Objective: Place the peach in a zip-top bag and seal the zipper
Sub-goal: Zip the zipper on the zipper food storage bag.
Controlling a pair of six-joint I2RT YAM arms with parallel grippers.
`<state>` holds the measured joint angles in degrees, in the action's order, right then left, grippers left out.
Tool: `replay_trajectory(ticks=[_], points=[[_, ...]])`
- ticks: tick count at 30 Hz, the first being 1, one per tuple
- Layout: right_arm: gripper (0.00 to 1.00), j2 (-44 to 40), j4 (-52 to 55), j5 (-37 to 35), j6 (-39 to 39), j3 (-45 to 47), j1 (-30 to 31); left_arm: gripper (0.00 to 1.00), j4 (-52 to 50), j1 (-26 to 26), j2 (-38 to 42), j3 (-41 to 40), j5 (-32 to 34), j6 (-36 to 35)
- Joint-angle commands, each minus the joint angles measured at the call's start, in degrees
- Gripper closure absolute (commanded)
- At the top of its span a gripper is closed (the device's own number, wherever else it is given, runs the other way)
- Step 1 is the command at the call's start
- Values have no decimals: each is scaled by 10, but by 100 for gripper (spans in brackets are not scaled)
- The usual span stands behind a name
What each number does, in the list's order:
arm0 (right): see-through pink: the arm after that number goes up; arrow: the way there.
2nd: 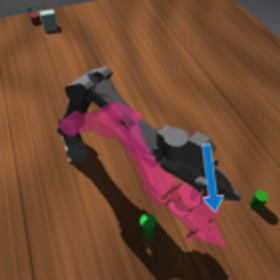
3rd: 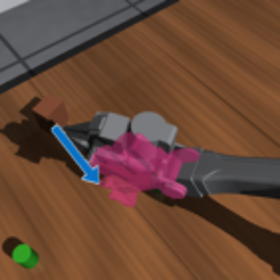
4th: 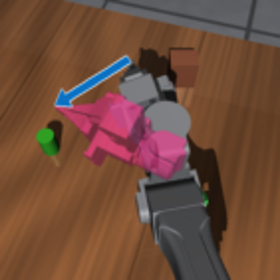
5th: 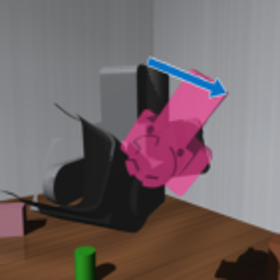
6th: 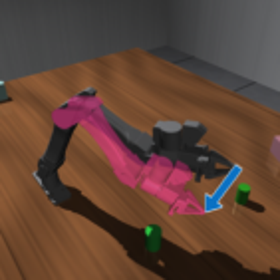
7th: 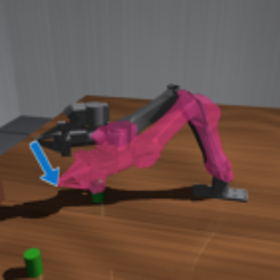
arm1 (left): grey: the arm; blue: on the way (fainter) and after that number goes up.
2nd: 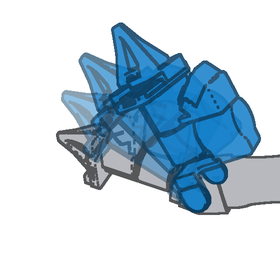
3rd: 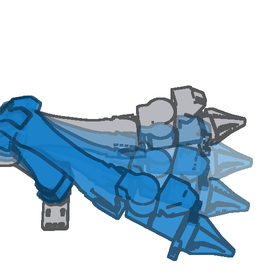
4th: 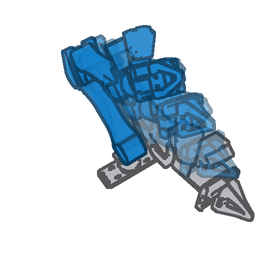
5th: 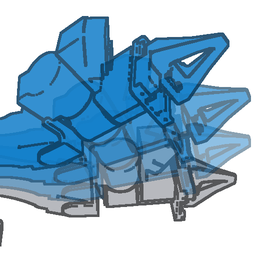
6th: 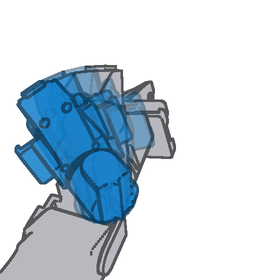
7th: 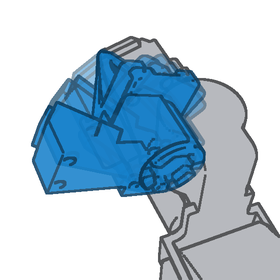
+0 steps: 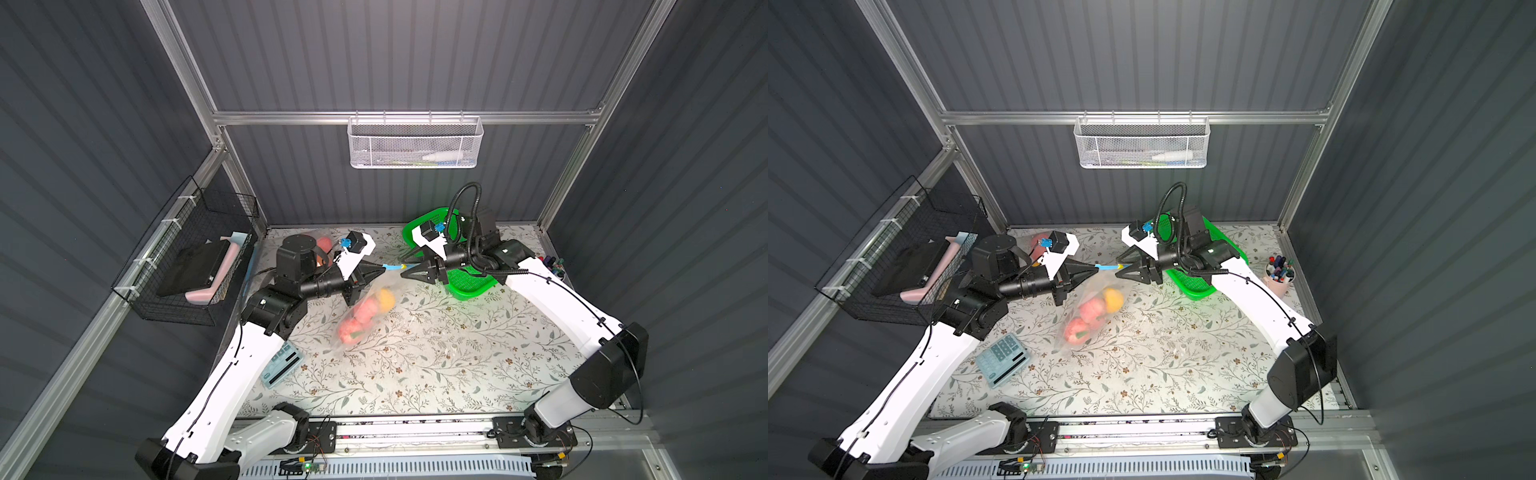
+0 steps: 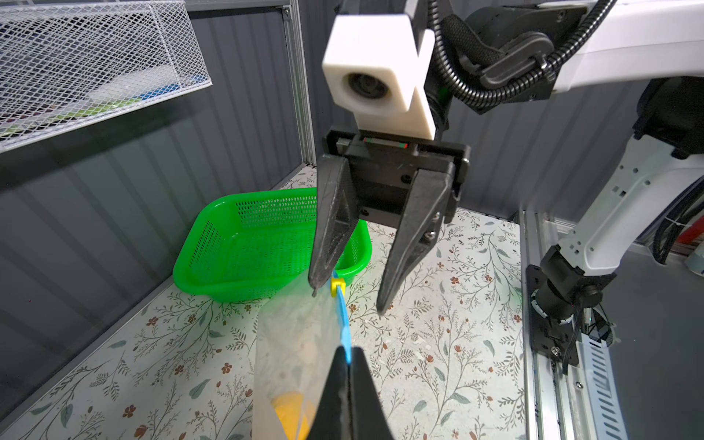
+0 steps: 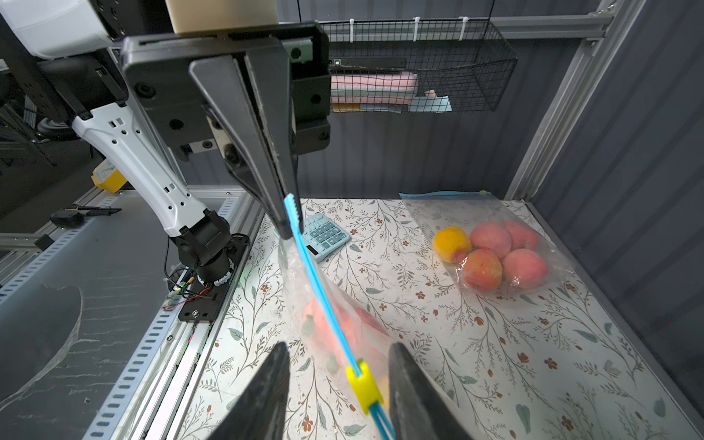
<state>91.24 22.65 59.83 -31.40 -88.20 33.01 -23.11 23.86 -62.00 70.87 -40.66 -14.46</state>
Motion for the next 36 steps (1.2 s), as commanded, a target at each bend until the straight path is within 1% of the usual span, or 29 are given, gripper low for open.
replay_trajectory(ticks=[1, 6, 9, 15, 20, 25, 29, 30, 31, 32, 33, 36], points=[[62, 10, 18, 12, -22, -20, 3, 100, -6, -2, 14, -6, -12, -10], [85, 13, 30, 1, -31, -23, 3, 100, 0, -2, 19, -9, 3, -3], [91, 10, 46, -20, -48, -21, 3, 100, 16, -2, 28, -14, 41, 14], [91, -9, 82, -71, -86, -7, -3, 100, 44, -2, 55, -19, 161, 58], [90, -22, 102, -86, -102, 4, -16, 100, 51, -2, 74, -26, 215, 70], [89, -27, 112, -96, -109, 13, -28, 100, 55, -2, 79, -31, 221, 74], [89, -26, 98, -79, -94, 11, -30, 100, 51, -2, 63, -27, 174, 80], [89, -25, 87, -71, -83, 12, -29, 92, 46, -2, 54, -24, 157, 88], [89, -24, 79, -64, -75, 12, -29, 82, 38, -2, 45, -18, 137, 90], [90, -24, 67, -58, -63, 11, -28, 66, 24, -2, 33, -10, 113, 91], [90, -24, 54, -55, -48, 11, -27, 54, 16, -2, 20, -3, 92, 105], [90, -25, 25, -51, -15, 10, -23, 32, 12, -2, -9, 7, 43, 149]])
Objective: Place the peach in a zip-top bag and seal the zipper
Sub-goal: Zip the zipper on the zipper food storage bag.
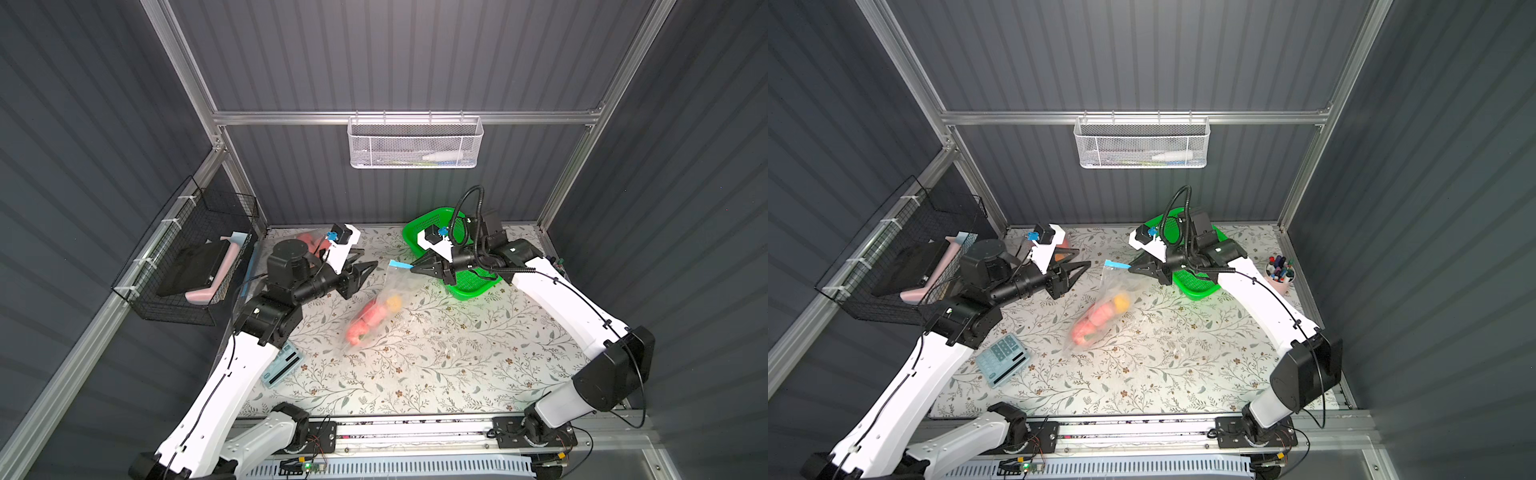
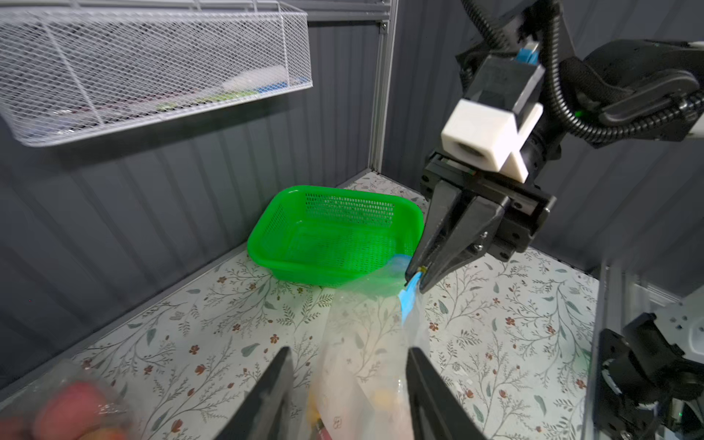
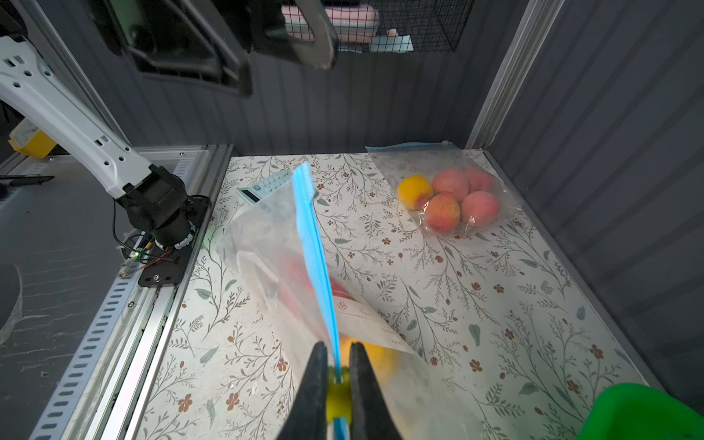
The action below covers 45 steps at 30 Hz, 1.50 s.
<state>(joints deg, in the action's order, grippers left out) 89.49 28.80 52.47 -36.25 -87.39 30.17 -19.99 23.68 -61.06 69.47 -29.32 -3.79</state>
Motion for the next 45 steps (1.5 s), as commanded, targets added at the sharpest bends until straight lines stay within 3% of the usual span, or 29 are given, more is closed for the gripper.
replay_trajectory(ticks=[1, 6, 10, 15, 24, 34, 45], points=[[90, -9, -41, 23, 38, 1, 8, 28, -15, 0, -25, 23, -83, 51], [90, -12, -46, 21, 43, -9, 25, 22, 15, 0, -54, 24, -112, 77], [90, -12, -44, 22, 40, -14, 33, 30, 52, 0, -71, 27, -140, 89], [90, -11, -42, 24, 42, -15, 39, 59, 75, 0, -87, 28, -174, 88], [88, -13, -35, -4, 41, -19, 40, 100, 58, 0, -69, 26, -196, 46], [85, -13, 23, -37, 5, -38, 39, 100, 8, 0, -36, 50, -151, -22], [85, -17, 68, -53, -28, -37, 14, 100, -11, 0, -3, 43, -105, -52]])
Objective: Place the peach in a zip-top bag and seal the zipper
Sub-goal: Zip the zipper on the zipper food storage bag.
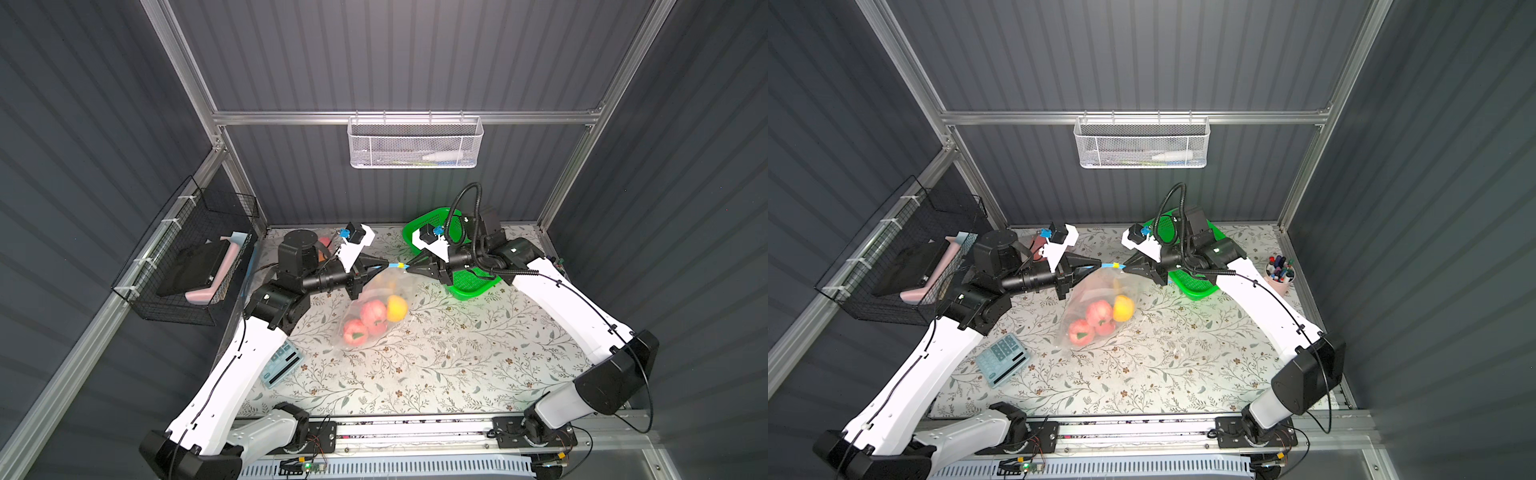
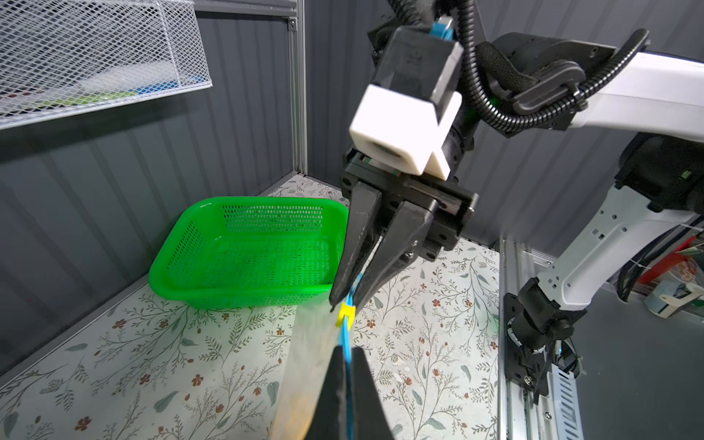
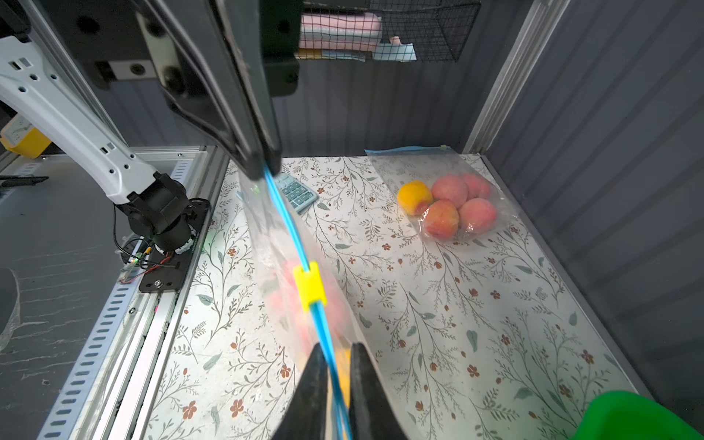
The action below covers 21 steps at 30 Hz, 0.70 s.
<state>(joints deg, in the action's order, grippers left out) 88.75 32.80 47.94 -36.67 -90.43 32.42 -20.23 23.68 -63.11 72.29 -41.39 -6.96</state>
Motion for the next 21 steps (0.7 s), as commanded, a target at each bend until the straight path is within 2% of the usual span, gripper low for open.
replay_trajectory(ticks=[1, 4, 6, 10, 12, 17, 21], points=[[86, -9, 28, -5, -24, -7, -10, 100, -10, 0, 18, 14, 14, -22], [85, -7, 22, 15, -17, -12, -12, 100, -8, 0, 17, 12, 1, -25], [78, -7, 8, 37, 2, -19, -10, 100, -13, 0, 13, 14, -12, -32], [56, -16, -39, 48, 32, -9, 4, 100, -17, 0, 4, 18, -20, -37], [52, -18, -58, 49, 41, -4, 11, 100, -18, 0, -1, 20, -25, -37], [51, 1, -71, 53, 52, -13, 26, 100, -20, 0, -7, 21, -29, -40], [63, 14, -58, 69, 41, -25, 33, 100, -20, 0, -8, 21, -30, -40]])
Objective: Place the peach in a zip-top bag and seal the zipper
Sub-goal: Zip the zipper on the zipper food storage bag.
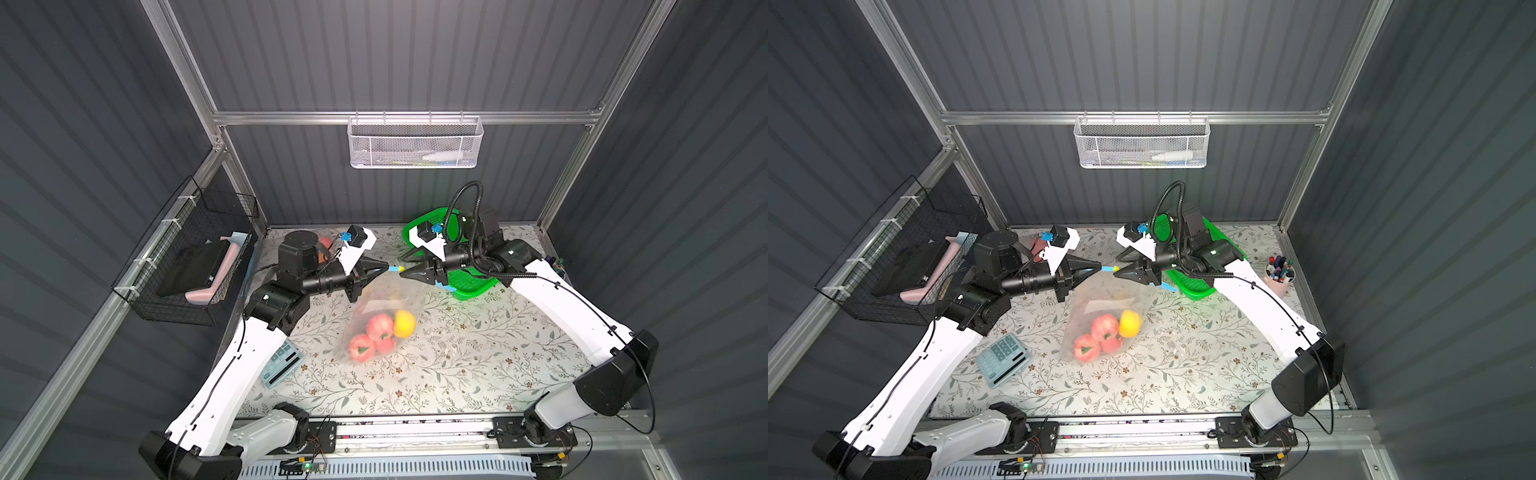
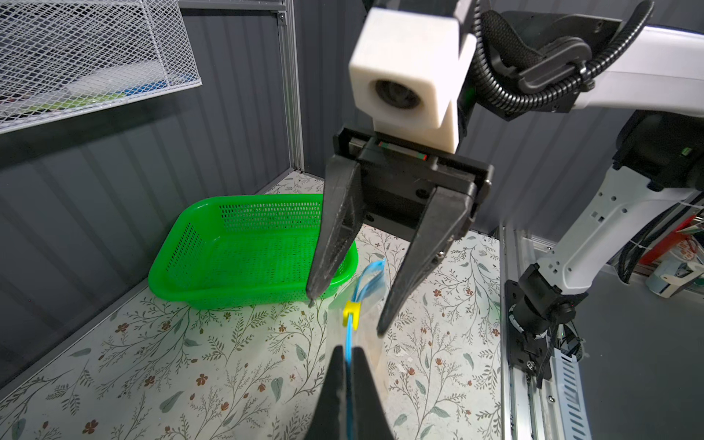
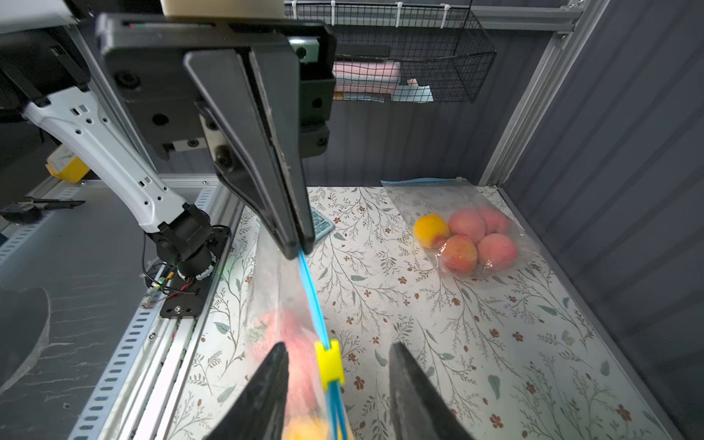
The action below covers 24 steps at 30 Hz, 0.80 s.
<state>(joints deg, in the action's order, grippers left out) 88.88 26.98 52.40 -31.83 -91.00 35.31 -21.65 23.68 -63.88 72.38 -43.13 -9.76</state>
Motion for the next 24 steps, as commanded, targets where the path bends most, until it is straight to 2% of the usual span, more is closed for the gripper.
replay_trajectory(ticks=[1, 5, 12, 17, 24], points=[[66, 15, 3, 27, -10, -21, 5, 100, -7, 0, -1, 21, -12, -12], [82, 17, 16, 26, -24, -21, 5, 100, -7, -1, 0, 20, -11, -13], [93, 16, 50, -21, -49, -22, 4, 100, 0, 0, 12, 11, 13, -9], [94, 10, 68, -54, -62, -15, -7, 100, 9, -1, 31, 0, 58, 1], [92, -9, 92, -63, -87, 7, -35, 100, 19, 0, 60, -13, 132, 9]])
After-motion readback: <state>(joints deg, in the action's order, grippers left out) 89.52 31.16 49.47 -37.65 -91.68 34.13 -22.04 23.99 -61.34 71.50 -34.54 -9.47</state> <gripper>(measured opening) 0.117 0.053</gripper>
